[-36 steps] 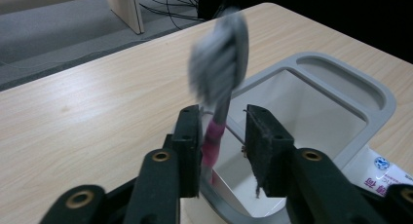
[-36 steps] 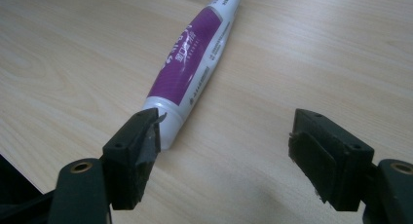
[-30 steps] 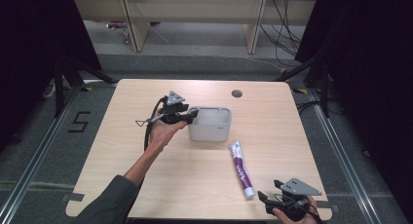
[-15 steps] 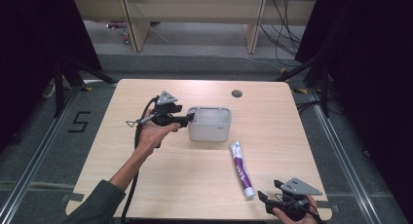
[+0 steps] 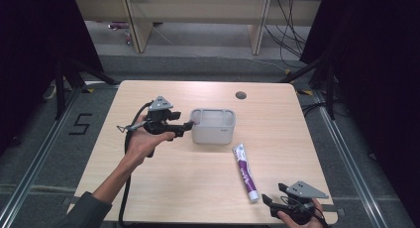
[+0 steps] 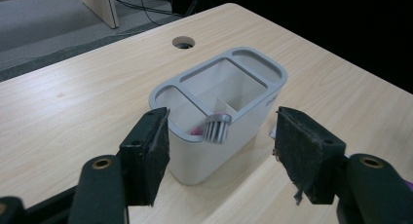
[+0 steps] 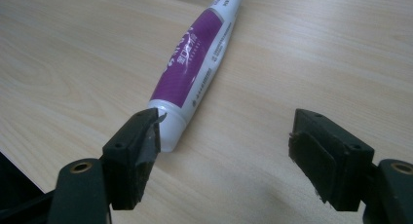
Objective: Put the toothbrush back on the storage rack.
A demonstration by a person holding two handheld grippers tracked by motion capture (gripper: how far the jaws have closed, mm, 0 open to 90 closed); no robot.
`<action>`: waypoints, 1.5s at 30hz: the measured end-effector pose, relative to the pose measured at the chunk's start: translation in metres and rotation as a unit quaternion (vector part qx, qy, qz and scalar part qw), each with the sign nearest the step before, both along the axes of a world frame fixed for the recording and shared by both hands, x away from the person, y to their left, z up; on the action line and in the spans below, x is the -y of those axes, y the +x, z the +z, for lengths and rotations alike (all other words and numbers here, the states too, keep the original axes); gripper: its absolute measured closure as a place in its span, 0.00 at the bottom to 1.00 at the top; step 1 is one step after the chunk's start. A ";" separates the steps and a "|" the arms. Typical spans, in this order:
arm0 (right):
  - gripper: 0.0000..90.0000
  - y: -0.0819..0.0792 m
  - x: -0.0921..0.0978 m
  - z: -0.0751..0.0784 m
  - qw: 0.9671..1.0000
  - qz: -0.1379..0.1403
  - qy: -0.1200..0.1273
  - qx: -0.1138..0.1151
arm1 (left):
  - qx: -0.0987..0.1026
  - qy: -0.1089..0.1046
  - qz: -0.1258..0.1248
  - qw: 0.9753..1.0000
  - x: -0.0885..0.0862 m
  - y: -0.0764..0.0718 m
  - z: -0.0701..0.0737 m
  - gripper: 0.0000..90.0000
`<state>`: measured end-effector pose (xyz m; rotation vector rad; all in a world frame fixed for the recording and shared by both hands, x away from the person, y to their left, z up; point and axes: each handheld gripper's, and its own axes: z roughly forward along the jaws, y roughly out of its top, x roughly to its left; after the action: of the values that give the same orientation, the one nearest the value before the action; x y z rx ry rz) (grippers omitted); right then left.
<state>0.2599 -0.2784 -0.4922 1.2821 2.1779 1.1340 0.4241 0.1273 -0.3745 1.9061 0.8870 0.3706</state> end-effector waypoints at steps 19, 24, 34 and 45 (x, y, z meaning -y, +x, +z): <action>0.30 0.000 0.000 0.000 1.000 -0.002 0.002 -0.003 | 0.001 -0.035 -0.023 0.999 -0.027 -0.053 -0.009 0.31; 0.30 0.000 0.000 0.000 1.000 -0.004 0.001 -0.002 | -0.003 -0.040 -0.017 0.999 -0.038 -0.063 -0.019 0.29; 0.30 0.000 -0.001 0.001 1.000 -0.006 0.000 -0.001 | -0.017 -0.068 -0.017 0.997 -0.060 -0.076 -0.046 0.28; 0.30 0.000 -0.001 0.001 1.000 -0.007 -0.001 -0.001 | -0.015 -0.049 -0.010 0.999 -0.075 -0.088 -0.068 0.26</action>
<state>0.2596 -0.2772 -0.4915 1.2948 2.1674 1.1271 0.3356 0.2027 -0.4426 1.8329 0.8898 0.2816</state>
